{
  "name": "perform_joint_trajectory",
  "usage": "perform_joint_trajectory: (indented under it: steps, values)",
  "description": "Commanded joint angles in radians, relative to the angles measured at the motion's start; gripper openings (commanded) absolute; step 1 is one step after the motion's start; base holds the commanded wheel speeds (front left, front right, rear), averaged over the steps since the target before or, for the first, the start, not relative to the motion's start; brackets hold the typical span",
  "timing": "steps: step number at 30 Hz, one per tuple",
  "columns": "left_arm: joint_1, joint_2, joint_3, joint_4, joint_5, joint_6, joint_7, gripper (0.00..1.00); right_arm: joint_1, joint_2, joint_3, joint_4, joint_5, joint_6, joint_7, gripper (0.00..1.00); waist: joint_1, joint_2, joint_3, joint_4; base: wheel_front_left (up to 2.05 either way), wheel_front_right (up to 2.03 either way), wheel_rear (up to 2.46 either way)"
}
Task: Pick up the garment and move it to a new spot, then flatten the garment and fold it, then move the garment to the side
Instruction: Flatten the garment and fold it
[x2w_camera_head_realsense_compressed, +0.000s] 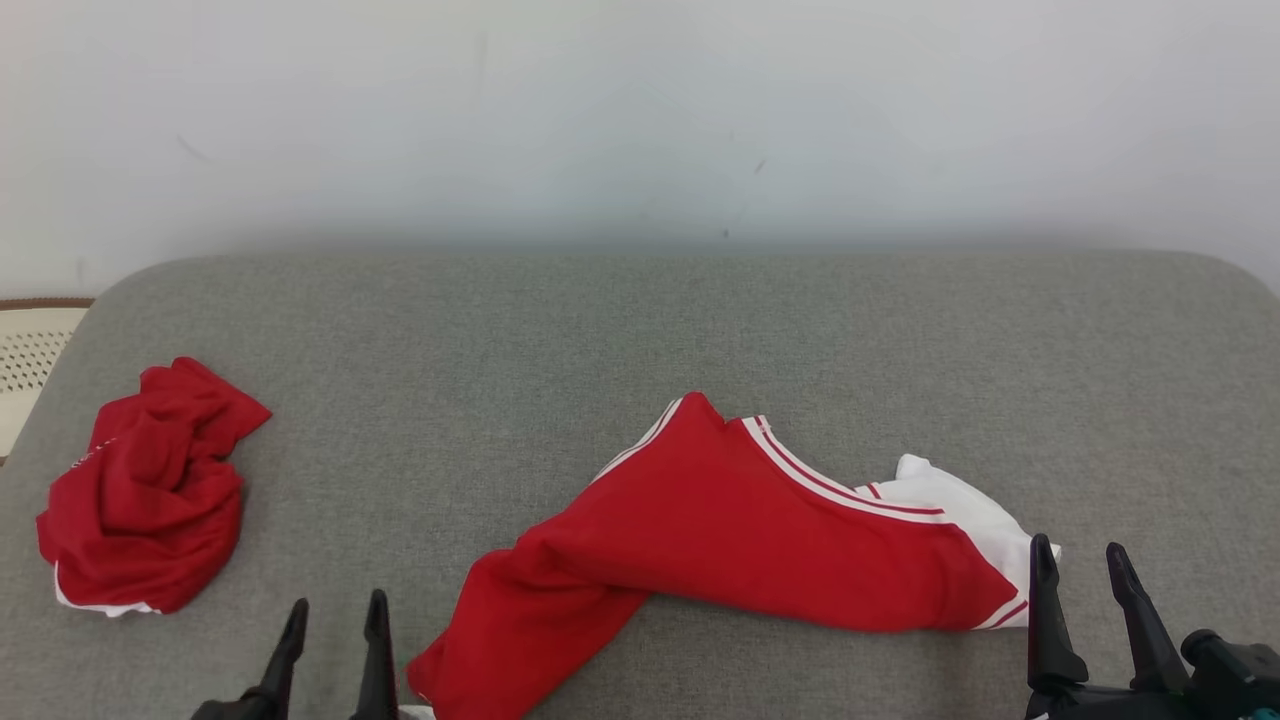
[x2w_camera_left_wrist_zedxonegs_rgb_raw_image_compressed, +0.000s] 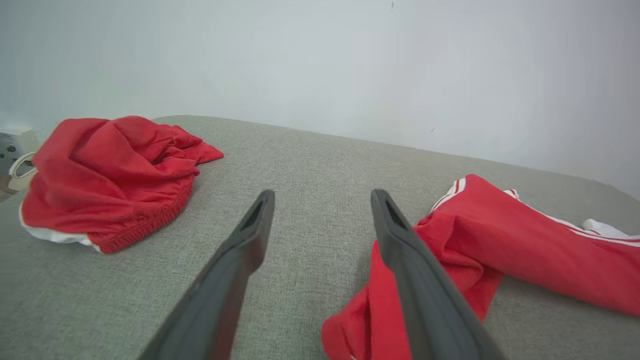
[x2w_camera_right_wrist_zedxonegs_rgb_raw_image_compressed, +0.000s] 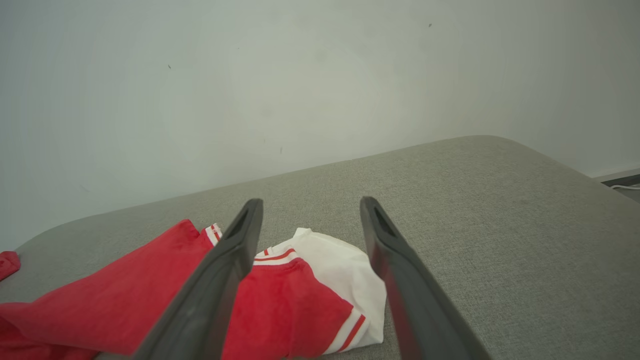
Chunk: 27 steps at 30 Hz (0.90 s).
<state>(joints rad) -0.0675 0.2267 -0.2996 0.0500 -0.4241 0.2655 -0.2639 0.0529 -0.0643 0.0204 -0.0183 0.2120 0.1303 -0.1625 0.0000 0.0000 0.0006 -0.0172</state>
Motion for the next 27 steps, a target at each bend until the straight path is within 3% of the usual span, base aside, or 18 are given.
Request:
perform_joint_trajectory:
  steps: [1, 8, 16, 22, 27]
  values:
    - [0.019, 0.0, 0.01, -0.005, 0.016, -0.003, -0.002, 1.0, 0.012, -0.005, -0.002, -0.001, -0.001, 0.001, 0.001, 1.0, 0.0, 0.0, 0.0, 0.003, 0.0, 0.0, 0.0]
    - [0.07, -0.047, 0.123, -0.032, 0.061, -0.033, -0.002, 1.0, 0.019, -0.006, -0.008, 0.005, -0.005, 0.001, 0.025, 1.0, 0.0, 0.0, -0.003, 0.017, 0.0, 0.0, 0.0]
    - [0.096, -0.095, 0.179, -0.036, 0.108, -0.073, -0.002, 1.0, 0.012, -0.019, 0.003, 0.018, -0.007, 0.001, 0.052, 1.0, 0.0, 0.0, -0.003, 0.027, 0.0, 0.0, 0.0]
    - [0.079, -0.121, 0.202, -0.027, 0.132, -0.103, -0.002, 1.0, -0.07, -0.054, 0.051, 0.037, 0.004, 0.001, 0.073, 1.0, 0.0, 0.0, 0.009, 0.04, 0.0, 0.0, 0.0]
    - [0.061, -0.138, 0.21, -0.024, 0.148, -0.121, -0.002, 1.0, -0.194, -0.09, 0.105, 0.125, 0.019, 0.001, 0.105, 1.0, 0.0, 0.0, 0.029, 0.061, 0.0, 0.0, 0.0]
